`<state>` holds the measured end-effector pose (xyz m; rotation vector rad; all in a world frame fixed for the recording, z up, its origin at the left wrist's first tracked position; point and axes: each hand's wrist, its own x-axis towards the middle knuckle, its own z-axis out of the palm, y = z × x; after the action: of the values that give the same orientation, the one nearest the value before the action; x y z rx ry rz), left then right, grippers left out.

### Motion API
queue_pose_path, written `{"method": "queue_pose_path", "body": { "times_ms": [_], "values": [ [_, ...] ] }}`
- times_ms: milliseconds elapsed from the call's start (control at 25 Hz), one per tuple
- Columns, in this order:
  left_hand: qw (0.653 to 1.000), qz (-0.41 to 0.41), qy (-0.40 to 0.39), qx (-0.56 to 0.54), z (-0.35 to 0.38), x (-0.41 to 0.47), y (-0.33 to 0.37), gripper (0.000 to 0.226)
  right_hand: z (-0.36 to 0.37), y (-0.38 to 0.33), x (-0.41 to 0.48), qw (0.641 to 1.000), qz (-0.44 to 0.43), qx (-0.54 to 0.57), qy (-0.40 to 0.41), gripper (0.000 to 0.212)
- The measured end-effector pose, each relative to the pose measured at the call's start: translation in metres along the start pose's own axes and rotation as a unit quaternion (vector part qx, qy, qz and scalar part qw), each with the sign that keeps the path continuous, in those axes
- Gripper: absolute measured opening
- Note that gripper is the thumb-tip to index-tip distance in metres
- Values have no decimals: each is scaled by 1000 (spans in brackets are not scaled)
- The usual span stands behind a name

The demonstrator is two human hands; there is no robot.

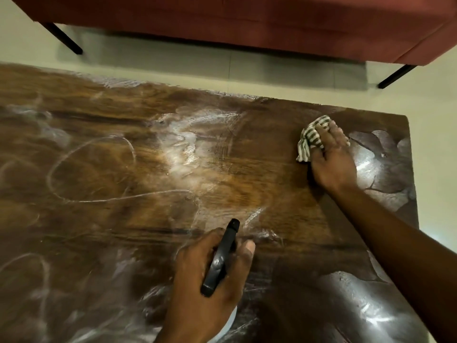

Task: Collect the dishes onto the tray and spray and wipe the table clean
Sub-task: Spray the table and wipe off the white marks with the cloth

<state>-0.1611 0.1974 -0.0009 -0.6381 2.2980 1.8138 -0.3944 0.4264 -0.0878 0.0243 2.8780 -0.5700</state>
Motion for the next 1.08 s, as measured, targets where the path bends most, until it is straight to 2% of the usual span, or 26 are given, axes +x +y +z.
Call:
{"method": "queue_pose_path", "body": {
  "times_ms": [40,120,240,320,360,400,480,520,560,600,680,720,800,840,880,920,960,1040,1080],
  "values": [
    [1000,-2,3,-2,2,-8,-3,39,6,-11,-12,1000,-11,-3,-16,58],
    [1000,-13,11,0,7,-23,-5,43,21,-33,-44,991,-123,-27,-53,61],
    [999,-20,21,29,13,-44,-15,54,40,-36,-91,935,-311,-72,-156,63],
    [998,-26,25,56,15,-56,-20,61,36,-14,-99,908,-375,-84,-168,63],
    [998,-33,26,55,16,-64,-21,63,32,1,-102,919,-358,-80,-147,63],
    [998,-43,26,43,17,-71,-22,64,26,17,-104,944,-306,-63,-111,63],
    [998,-65,23,5,17,-84,-24,56,16,36,-107,990,-135,2,-27,61],
    [997,-69,20,-7,18,-91,-25,50,17,36,-112,998,-58,31,-5,58],
    [998,-68,18,-7,19,-99,-27,46,20,28,-120,999,-20,46,-4,56],
    [998,-64,18,-2,19,-106,-30,46,25,18,-131,998,-32,39,-21,57],
    [998,-52,28,16,22,-122,-36,49,37,2,-166,983,-160,-12,-93,61],
    [998,-49,35,27,23,-131,-38,49,41,0,-187,958,-250,-47,-136,62],
    [997,-54,51,28,24,-145,-44,46,42,15,-221,882,-410,-110,-207,61],
    [996,-59,58,18,23,-151,-48,44,37,30,-228,851,-460,-130,-219,60],
    [996,-62,59,3,21,-157,-51,43,31,47,-228,842,-476,-141,-213,60],
    [997,-60,55,-10,20,-162,-55,42,28,64,-224,858,-457,-136,-189,59],
    [997,-51,51,-11,19,-166,-60,42,24,77,-218,898,-399,-116,-148,59],
    [998,-35,51,3,20,-176,-67,42,16,84,-207,979,-193,-50,-48,60],
    [998,-28,56,8,22,-181,-71,42,19,74,-204,996,-88,-12,-15,61]
  ]
}}
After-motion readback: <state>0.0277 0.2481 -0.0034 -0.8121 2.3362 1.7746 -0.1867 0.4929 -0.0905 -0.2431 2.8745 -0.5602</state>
